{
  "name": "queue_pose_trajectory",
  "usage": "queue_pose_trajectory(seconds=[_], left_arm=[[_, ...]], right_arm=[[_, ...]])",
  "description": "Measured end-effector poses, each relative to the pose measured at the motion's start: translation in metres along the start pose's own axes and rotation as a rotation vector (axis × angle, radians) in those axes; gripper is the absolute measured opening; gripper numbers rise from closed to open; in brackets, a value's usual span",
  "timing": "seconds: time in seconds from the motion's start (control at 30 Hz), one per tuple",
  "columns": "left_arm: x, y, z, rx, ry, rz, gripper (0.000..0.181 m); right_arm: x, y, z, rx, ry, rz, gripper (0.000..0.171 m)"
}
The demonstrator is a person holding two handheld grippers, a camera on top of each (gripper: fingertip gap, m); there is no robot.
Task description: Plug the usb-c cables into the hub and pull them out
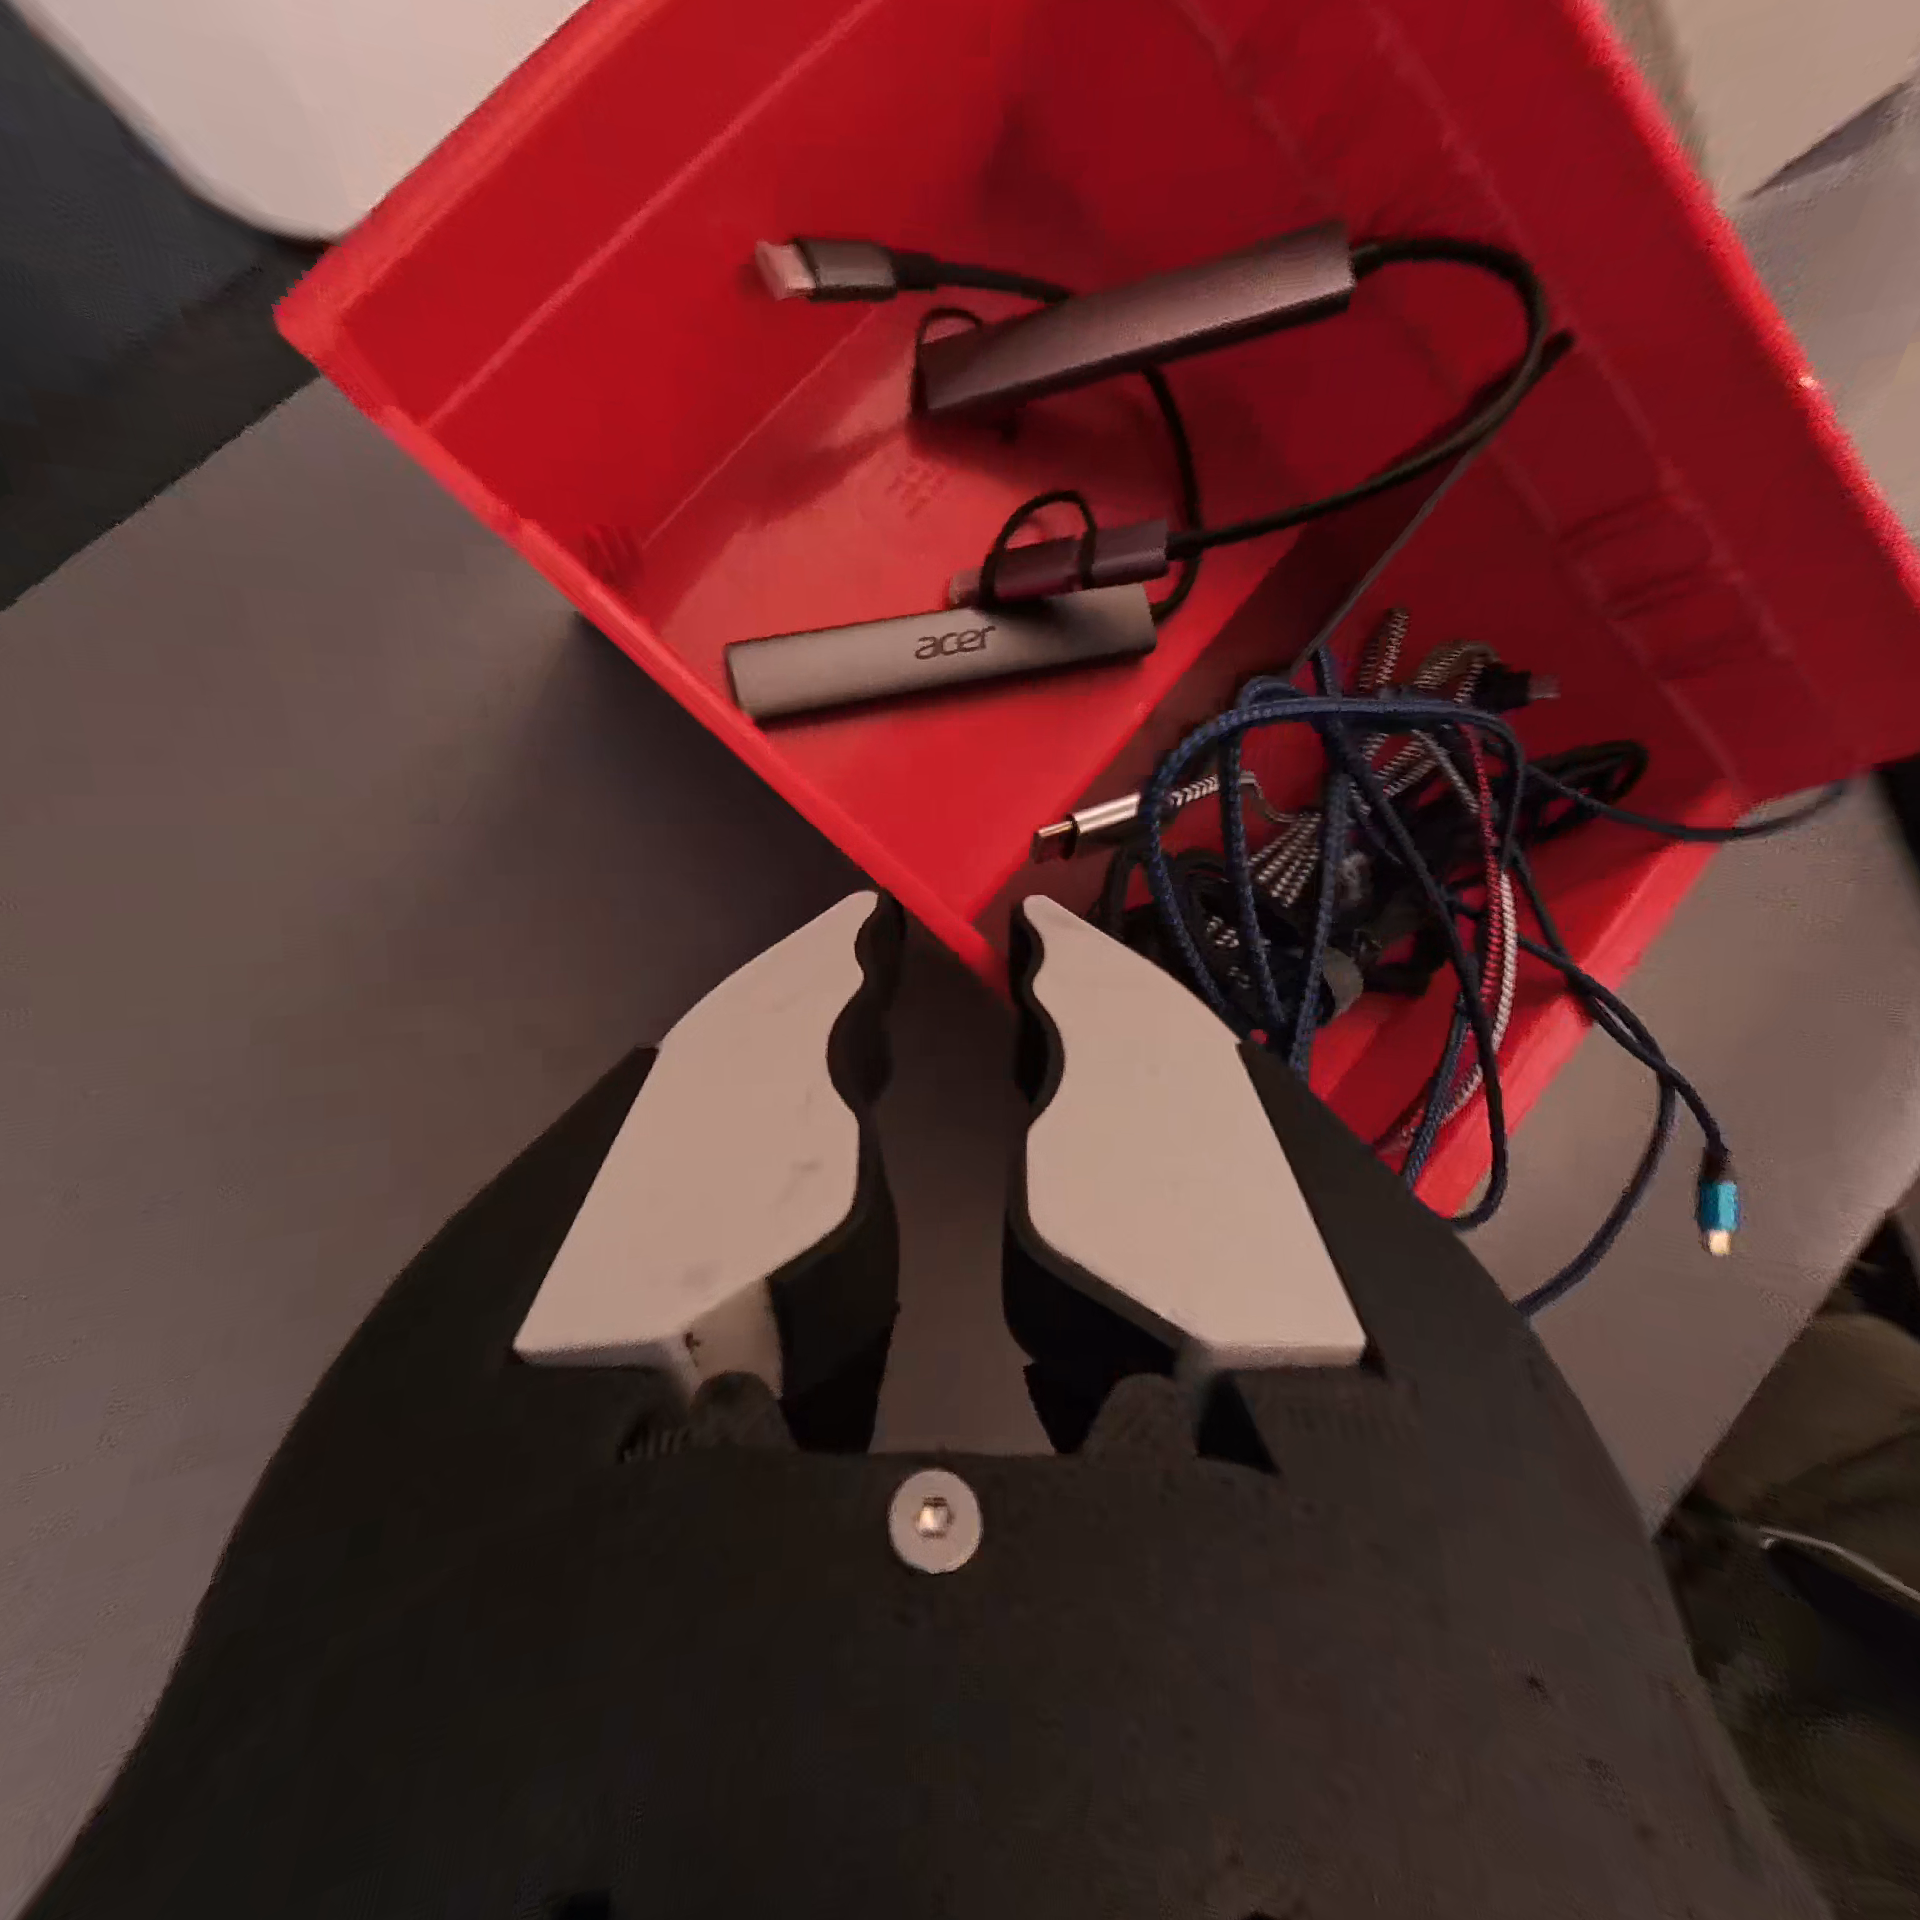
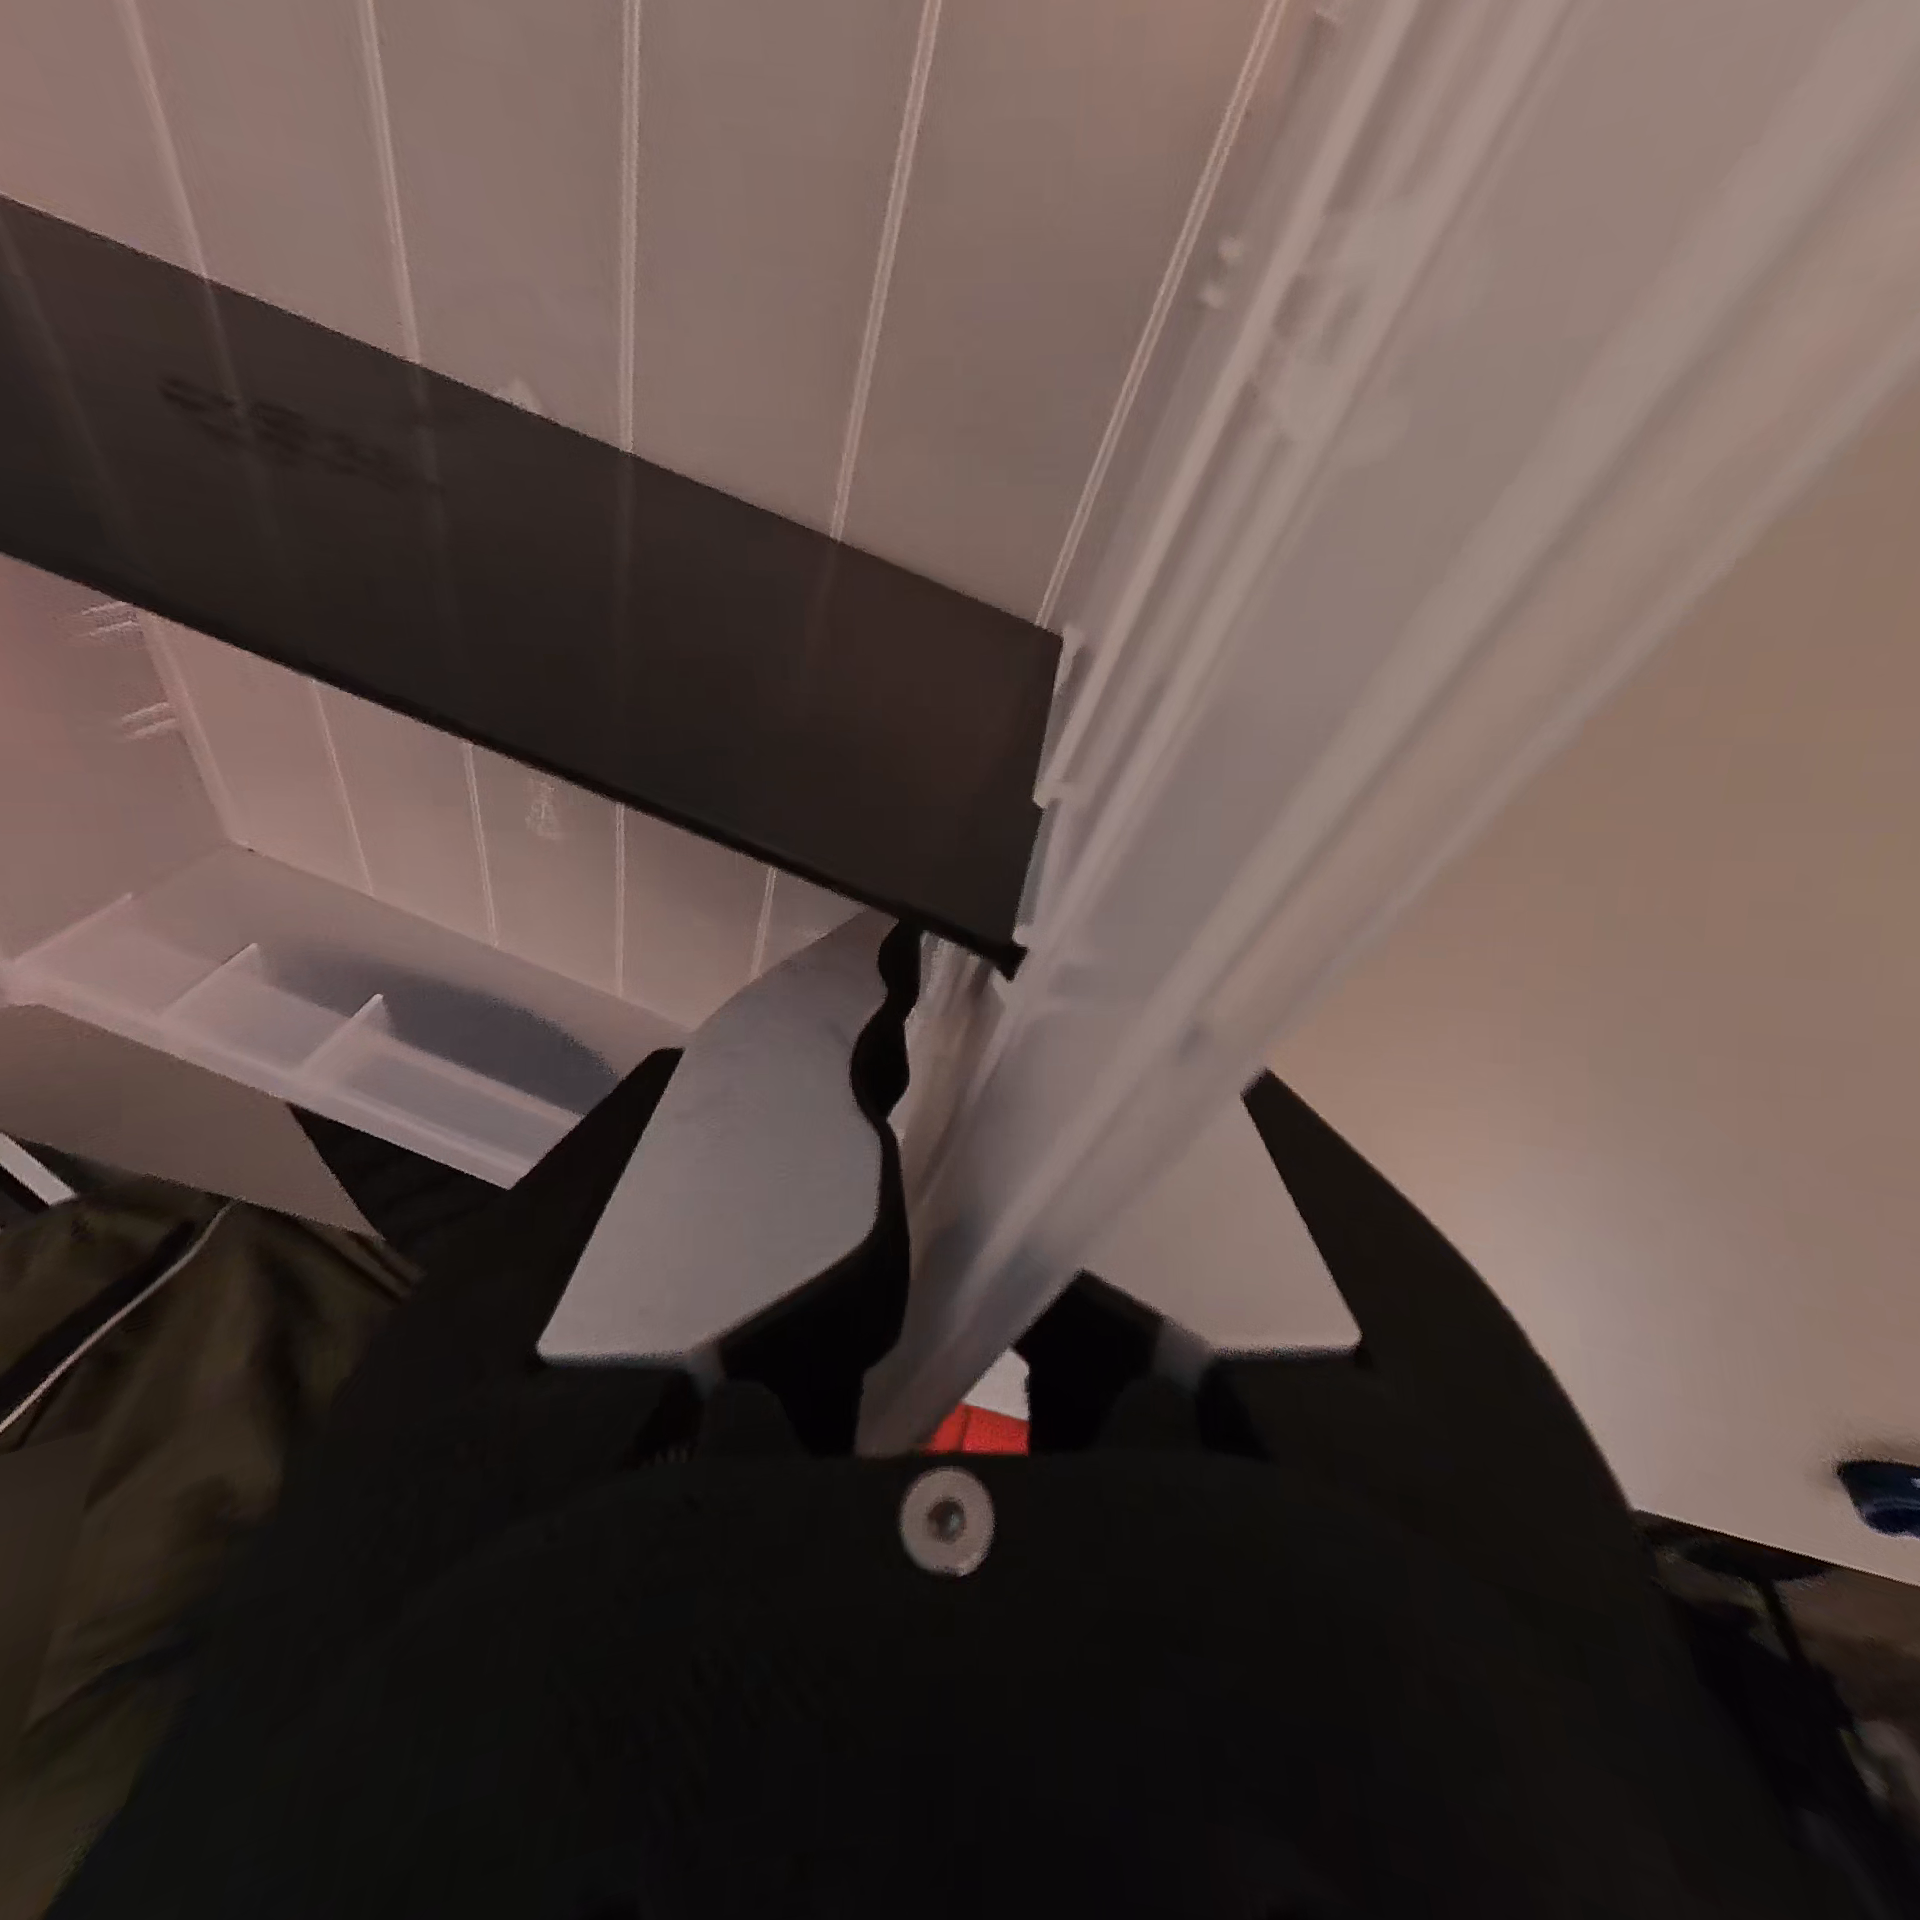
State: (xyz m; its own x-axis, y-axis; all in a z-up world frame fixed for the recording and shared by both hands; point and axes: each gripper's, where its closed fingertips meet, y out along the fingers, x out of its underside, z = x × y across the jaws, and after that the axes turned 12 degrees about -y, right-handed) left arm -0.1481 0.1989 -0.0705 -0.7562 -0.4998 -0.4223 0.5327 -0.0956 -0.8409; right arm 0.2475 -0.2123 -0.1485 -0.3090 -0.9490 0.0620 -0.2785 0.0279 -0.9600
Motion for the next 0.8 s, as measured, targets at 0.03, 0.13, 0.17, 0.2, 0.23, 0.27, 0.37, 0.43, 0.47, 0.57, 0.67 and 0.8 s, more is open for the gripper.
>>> queue_pose_trajectory(seconds=[0.03, 0.13, 0.17, 0.2, 0.23, 0.27, 0.37, 0.43, 0.47, 0.57, 0.67, 0.8], left_arm=[[0.005, -0.009, -0.015, -0.040, -0.010, -0.003, 0.017], [0.018, -0.034, -0.057, -0.169, -0.066, -0.001, 0.014], [0.022, -0.042, -0.070, -0.208, -0.089, 0.005, 0.013], [0.026, -0.048, -0.082, -0.242, -0.115, 0.011, 0.011], [0.030, -0.055, -0.091, -0.265, -0.144, 0.018, 0.011], [0.033, -0.060, -0.100, -0.279, -0.176, 0.027, 0.010], [0.039, -0.071, -0.118, -0.276, -0.270, 0.072, 0.008], [0.042, -0.076, -0.126, -0.258, -0.326, 0.099, 0.008], [0.043, -0.078, -0.129, -0.253, -0.342, 0.108, 0.007], [0.047, -0.083, -0.137, -0.268, -0.369, 0.119, 0.007], [0.049, -0.087, -0.142, -0.309, -0.409, 0.131, 0.007], [0.049, -0.087, -0.143, -0.408, -0.382, 0.129, 0.006]], right_arm=[[-0.002, 0.001, -0.005, 0.004, -0.021, -0.018, 0.013], [-0.010, 0.003, -0.013, 0.034, -0.059, -0.051, 0.009], [-0.013, 0.003, -0.014, 0.048, -0.060, -0.053, 0.007], [-0.016, 0.002, -0.015, 0.056, -0.054, -0.051, 0.006], [-0.019, 0.002, -0.014, 0.058, -0.047, -0.047, 0.006], [-0.021, 0.001, -0.013, 0.060, -0.042, -0.043, 0.005], [-0.023, 0.000, -0.012, 0.061, -0.030, -0.035, 0.005], [-0.023, 0.000, -0.011, 0.064, -0.036, -0.038, 0.005], [-0.023, 0.000, -0.010, 0.062, -0.033, -0.039, 0.005], [-0.024, -0.001, -0.009, 0.067, -0.043, -0.044, 0.005], [-0.026, -0.001, -0.008, 0.074, -0.059, -0.037, 0.006], [-0.033, -0.002, -0.007, 0.065, -0.104, 0.037, 0.010]])
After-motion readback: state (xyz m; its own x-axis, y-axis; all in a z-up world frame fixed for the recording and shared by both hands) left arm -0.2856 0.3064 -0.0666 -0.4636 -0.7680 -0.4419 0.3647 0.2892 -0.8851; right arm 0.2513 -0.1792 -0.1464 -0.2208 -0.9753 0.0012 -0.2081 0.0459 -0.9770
